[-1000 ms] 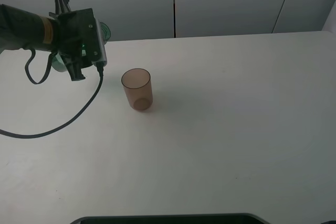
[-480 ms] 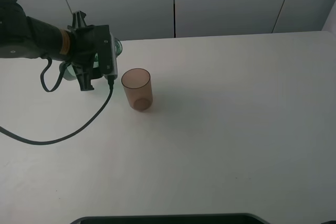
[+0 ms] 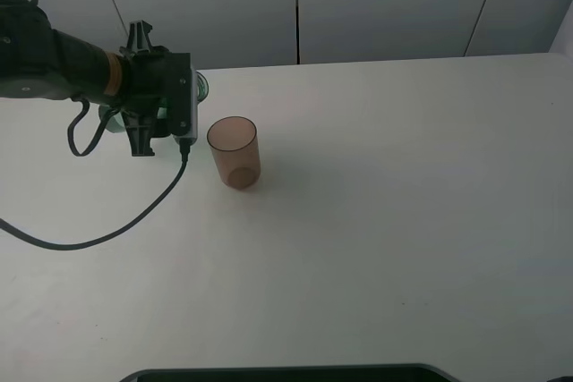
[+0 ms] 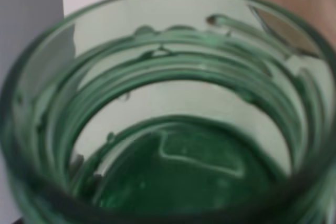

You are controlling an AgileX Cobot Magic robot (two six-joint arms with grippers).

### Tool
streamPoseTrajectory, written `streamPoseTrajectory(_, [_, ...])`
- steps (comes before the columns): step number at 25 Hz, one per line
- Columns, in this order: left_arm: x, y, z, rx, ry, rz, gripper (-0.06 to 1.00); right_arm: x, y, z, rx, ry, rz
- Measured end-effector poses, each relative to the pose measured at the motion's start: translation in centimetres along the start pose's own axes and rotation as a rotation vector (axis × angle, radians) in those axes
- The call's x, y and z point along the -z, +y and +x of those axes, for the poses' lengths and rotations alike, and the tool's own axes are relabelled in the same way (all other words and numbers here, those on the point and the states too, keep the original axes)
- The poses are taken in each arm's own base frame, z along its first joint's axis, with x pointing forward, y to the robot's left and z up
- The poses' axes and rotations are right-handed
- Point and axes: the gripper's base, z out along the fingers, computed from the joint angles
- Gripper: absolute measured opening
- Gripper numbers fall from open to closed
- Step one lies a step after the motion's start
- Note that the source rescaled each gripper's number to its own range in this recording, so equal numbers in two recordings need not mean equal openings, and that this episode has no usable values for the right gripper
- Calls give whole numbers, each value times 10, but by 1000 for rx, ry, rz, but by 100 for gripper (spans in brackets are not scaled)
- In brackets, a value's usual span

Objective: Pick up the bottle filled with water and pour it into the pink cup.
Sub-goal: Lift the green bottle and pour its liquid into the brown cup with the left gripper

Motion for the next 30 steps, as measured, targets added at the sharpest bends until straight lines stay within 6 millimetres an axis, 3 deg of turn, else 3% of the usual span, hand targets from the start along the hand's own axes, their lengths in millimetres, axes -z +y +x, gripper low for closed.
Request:
streamPoseTrajectory(4, [-6,8,-2,-19,20,-9,1,0,0,0,0,0,0])
streamPoseTrajectory(30, [-9,5,-8,-178,29,-2,1,0,0,0,0,0,0])
